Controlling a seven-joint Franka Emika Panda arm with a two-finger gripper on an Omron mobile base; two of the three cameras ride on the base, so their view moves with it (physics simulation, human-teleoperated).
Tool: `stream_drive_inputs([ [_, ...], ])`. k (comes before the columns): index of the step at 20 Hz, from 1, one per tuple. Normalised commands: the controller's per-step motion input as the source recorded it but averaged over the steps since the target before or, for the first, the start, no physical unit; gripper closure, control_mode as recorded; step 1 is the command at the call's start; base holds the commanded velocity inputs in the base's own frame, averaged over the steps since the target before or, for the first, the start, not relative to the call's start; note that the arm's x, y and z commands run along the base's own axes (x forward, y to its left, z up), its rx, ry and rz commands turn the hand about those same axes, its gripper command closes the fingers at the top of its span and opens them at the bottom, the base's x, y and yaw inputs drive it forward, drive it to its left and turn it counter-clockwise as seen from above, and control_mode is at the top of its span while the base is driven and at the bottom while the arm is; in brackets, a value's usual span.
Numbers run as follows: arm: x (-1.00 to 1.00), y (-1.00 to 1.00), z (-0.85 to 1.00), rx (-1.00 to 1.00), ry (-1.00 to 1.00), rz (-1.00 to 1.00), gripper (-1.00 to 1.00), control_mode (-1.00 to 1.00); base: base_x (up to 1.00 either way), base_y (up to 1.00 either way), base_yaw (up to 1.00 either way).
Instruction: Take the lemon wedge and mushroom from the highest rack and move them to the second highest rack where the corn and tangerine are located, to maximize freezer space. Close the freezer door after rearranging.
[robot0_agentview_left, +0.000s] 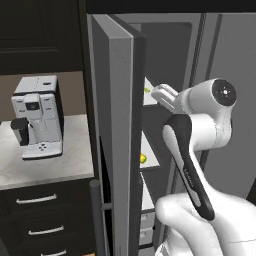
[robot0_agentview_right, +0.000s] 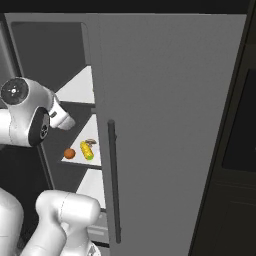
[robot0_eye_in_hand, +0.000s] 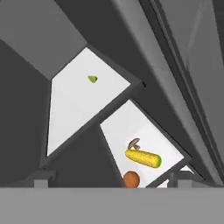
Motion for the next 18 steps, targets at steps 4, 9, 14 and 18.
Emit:
stream_drive_inputs([
  [4,0.09,0.0,0.18,-0.53,-0.03,0.08,-1.0,-1.0,0.0,0.0,0.0],
  [9,0.38,0.0,0.01,-0.31,0.0,0.08,-1.0,-1.0,0.0,0.0,0.0],
  [14,0.6,0.0,0.0,-0.15,0.02,0.15,-1.0,-1.0,0.0,0.0,0.0],
  [18,0.74,0.0,0.0,-0.15,0.03,0.17,-1.0,-1.0,0.0,0.0,0.0],
])
